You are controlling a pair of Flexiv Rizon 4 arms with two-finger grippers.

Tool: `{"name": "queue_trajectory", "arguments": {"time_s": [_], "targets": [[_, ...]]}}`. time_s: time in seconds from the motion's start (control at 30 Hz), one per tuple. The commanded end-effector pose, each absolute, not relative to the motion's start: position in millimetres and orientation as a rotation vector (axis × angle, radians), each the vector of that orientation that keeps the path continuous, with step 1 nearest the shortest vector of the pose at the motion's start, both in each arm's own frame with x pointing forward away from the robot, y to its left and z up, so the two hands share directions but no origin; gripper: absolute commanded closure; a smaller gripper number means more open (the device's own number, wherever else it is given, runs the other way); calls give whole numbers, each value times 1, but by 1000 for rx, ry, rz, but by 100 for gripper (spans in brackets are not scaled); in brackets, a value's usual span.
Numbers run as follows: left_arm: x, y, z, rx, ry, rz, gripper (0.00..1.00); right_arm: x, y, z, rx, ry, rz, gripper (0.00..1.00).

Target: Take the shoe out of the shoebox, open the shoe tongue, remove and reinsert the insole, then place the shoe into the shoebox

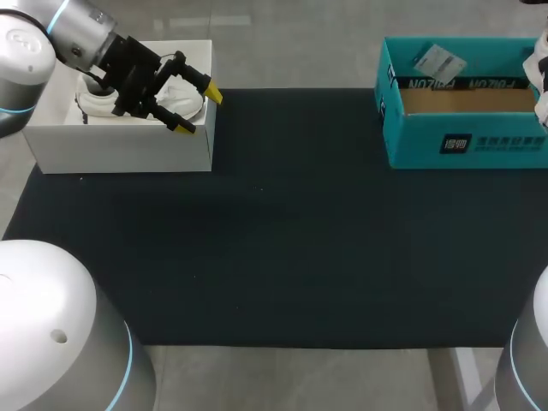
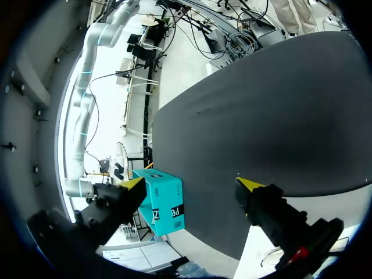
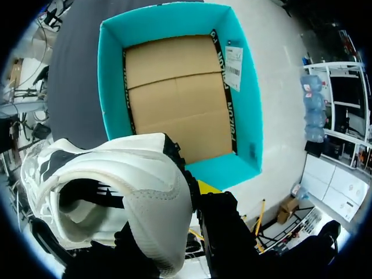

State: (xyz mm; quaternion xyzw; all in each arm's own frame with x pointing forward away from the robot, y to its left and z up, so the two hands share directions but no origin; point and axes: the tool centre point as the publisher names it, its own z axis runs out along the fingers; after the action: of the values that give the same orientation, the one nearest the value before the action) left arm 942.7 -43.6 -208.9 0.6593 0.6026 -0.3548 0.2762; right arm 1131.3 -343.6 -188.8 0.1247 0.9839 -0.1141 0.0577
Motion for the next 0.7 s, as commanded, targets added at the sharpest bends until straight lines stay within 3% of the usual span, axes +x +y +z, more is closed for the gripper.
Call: {"name": "queue_trajectory", "arguments": {"time_s": [0.03,0.3,0.7], "targets": [[943,-44,-209,1773,1618,-951,0,1152,-350,-188,697,2997,-367,100],[943,-44,-209,1773,1618,-951,0,1145,-385,-179,2137,2339,-102,100],[943,-44,-209,1773,1618,-951,0,1143,-383,-179,2153,2325,-105,100]]}}
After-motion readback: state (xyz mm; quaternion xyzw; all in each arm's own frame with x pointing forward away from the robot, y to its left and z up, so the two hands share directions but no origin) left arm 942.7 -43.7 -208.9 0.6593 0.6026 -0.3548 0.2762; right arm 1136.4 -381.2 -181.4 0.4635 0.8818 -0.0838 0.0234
